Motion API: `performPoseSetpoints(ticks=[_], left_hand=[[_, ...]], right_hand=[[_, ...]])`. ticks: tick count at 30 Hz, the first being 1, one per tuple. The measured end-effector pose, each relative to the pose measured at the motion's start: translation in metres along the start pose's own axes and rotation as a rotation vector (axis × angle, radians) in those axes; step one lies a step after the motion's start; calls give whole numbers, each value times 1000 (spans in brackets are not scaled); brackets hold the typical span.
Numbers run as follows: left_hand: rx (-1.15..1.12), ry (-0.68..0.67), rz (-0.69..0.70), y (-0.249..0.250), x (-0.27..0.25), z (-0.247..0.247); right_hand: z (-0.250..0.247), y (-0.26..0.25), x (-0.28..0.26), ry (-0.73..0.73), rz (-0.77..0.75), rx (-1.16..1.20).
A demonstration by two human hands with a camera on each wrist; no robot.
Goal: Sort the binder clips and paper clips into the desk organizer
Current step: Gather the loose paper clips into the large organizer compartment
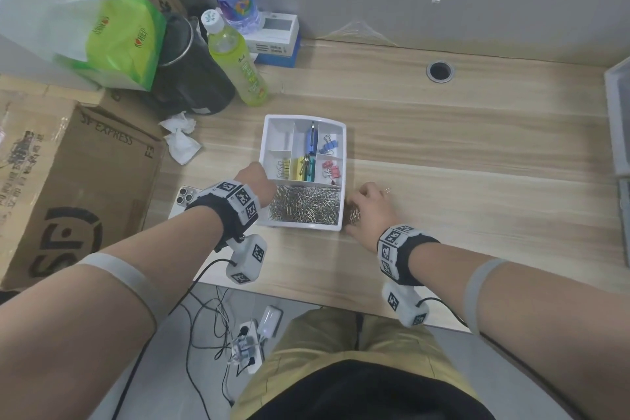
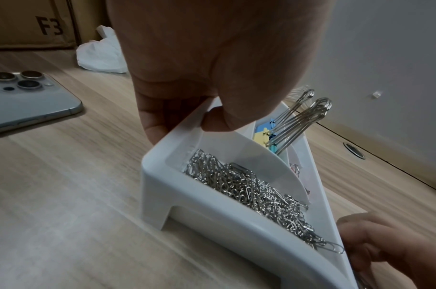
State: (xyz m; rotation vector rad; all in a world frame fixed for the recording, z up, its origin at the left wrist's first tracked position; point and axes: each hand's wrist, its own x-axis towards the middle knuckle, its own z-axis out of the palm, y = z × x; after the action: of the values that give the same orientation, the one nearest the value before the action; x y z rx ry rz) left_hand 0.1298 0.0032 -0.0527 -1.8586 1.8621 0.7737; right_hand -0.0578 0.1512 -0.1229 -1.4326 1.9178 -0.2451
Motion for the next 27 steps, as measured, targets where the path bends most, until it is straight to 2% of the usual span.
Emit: performPoseSetpoints(ticks=[7, 17, 20, 27], left_hand=[[-28, -16, 6, 5, -2, 1], [-32, -19, -10, 8, -5, -1], [-29, -24, -13, 8, -7, -3], [-29, -23, -21, 10, -7, -4]], right_hand=[[4, 1, 0, 65, 0, 68], [-23, 2, 5, 9, 60, 65], [-34, 1, 4, 42, 57, 141], [-48, -35, 8, 29, -6, 260]])
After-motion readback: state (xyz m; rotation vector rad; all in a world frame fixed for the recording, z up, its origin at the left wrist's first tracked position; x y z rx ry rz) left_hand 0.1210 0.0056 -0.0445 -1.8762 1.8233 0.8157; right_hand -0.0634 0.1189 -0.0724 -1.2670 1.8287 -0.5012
